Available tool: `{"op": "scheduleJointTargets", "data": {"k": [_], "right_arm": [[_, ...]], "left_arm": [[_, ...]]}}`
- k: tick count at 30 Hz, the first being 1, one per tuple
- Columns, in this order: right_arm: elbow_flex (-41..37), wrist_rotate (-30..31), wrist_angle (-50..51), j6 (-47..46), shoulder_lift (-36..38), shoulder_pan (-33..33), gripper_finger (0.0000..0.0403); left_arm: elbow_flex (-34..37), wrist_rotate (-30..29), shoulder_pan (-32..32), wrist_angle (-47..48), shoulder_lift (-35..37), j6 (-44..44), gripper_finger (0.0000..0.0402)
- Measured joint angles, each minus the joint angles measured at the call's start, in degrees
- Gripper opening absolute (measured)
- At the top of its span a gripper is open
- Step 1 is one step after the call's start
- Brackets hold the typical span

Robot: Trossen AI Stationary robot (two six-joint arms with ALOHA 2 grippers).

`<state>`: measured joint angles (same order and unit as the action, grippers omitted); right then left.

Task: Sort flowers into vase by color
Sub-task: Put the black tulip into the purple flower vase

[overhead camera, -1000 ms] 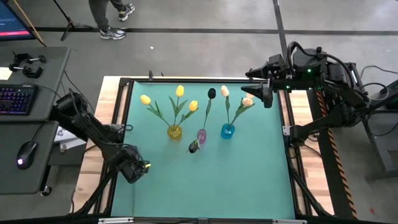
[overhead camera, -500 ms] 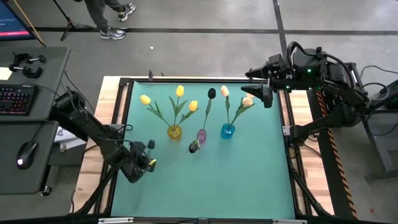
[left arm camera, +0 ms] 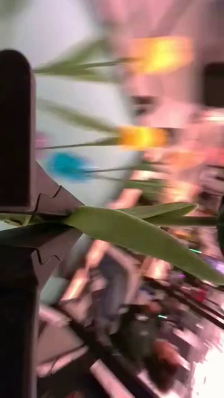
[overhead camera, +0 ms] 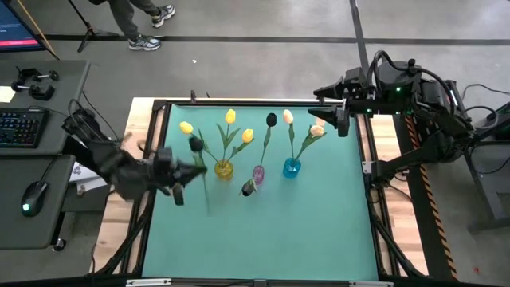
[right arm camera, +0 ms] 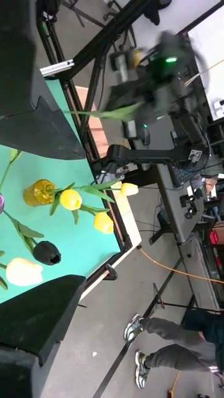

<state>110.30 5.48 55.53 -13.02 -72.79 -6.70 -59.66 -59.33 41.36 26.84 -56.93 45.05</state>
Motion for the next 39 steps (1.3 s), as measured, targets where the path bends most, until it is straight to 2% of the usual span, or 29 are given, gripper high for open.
{"op": "scheduleJointTargets", "data": {"k": [4, 6, 9, 13, 17, 28, 33, 39], "right_arm": [[0.0, 0.0, -0.1, 0.0, 0.0, 0.0, 0.0307], [0.0, 0.0, -0.1, -0.3, 0.0, 0.0, 0.0307], [0.0, -0.1, -0.1, -0.5, 0.0, 0.0, 0.0307], [0.0, -0.1, -0.1, -0.5, 0.0, 0.0, 0.0307], [0.0, -0.1, -0.1, -0.5, 0.0, 0.0, 0.0307], [0.0, -0.1, -0.1, -0.4, 0.0, 0.0, 0.0307], [0.0, -0.1, -0.1, 0.0, 0.0, 0.0, 0.0307], [0.0, -0.1, 0.0, 0.8, 0.0, 0.0, 0.0307]], "left_arm": [[-3.4, -0.1, -7.3, -17.5, -0.4, -30.1, 0.0], [-3.5, 4.7, -12.4, -27.4, -1.0, -41.7, 0.0], [-3.5, 16.6, -21.0, -37.0, -2.5, -49.9, 0.0], [-3.5, 29.2, -31.7, -38.8, -6.2, -47.5, 0.0], [-3.4, 38.3, -37.9, -38.4, -13.1, -43.5, 0.0], [-3.4, 39.2, -41.0, -45.2, -25.8, -42.2, 0.0], [-3.4, 39.3, -40.7, -43.4, -27.9, -40.1, 0.0], [-3.4, 39.3, -39.3, -42.7, -26.8, -38.7, 0.0]]}}
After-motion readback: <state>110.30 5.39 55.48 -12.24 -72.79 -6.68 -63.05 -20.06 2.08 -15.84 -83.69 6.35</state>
